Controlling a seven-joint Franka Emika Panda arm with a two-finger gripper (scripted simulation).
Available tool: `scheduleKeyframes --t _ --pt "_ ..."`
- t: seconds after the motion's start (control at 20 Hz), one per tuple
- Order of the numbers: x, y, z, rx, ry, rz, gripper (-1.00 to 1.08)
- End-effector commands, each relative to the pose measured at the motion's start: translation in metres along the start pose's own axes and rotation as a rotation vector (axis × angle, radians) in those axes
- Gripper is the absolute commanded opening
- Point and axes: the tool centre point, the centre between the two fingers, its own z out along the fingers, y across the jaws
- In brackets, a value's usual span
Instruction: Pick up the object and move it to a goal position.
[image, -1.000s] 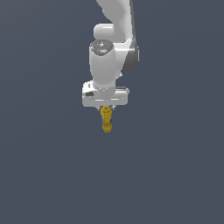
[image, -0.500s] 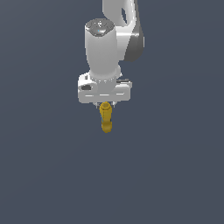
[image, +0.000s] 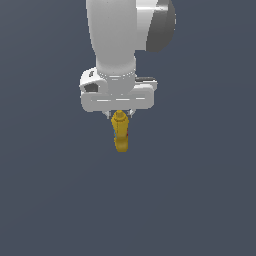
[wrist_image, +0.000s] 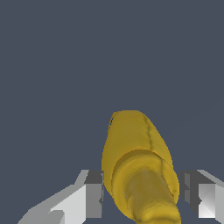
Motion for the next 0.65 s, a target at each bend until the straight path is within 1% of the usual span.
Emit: scheduleKeyframes --t 0.0,0.3,0.6 --pt "0.008 0.0 -0.016 -0.001 0.007 0.0 -1.0" --pt "0.017 0.001 -0.031 -0.001 0.007 0.0 -1.0" --pt "0.02 0.001 -0.035 -0.001 0.007 0.0 -1.0"
